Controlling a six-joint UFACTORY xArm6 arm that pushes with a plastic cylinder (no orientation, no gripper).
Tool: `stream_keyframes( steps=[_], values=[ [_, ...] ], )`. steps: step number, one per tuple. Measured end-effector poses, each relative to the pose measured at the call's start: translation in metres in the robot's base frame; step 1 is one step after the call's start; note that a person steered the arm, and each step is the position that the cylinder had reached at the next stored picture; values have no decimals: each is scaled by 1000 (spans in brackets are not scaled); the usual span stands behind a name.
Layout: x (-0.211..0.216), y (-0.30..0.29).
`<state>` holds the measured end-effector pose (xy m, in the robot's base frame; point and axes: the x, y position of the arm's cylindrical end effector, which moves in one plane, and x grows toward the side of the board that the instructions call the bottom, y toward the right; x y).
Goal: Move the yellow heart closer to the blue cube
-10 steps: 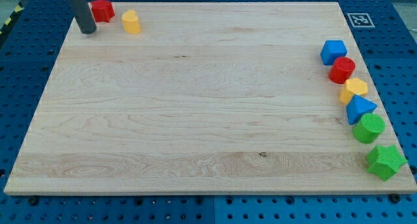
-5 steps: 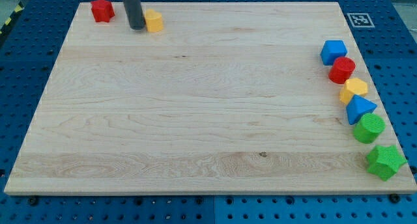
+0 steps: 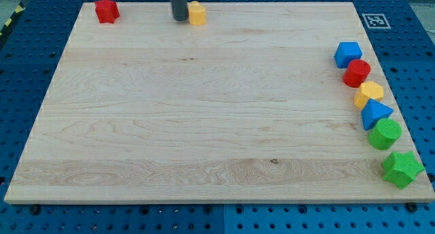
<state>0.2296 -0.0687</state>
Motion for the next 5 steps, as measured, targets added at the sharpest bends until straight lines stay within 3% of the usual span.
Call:
stream_keyframes(
  steps=[4,5],
  values=[
    [-19,162],
    [-20,174]
  ],
)
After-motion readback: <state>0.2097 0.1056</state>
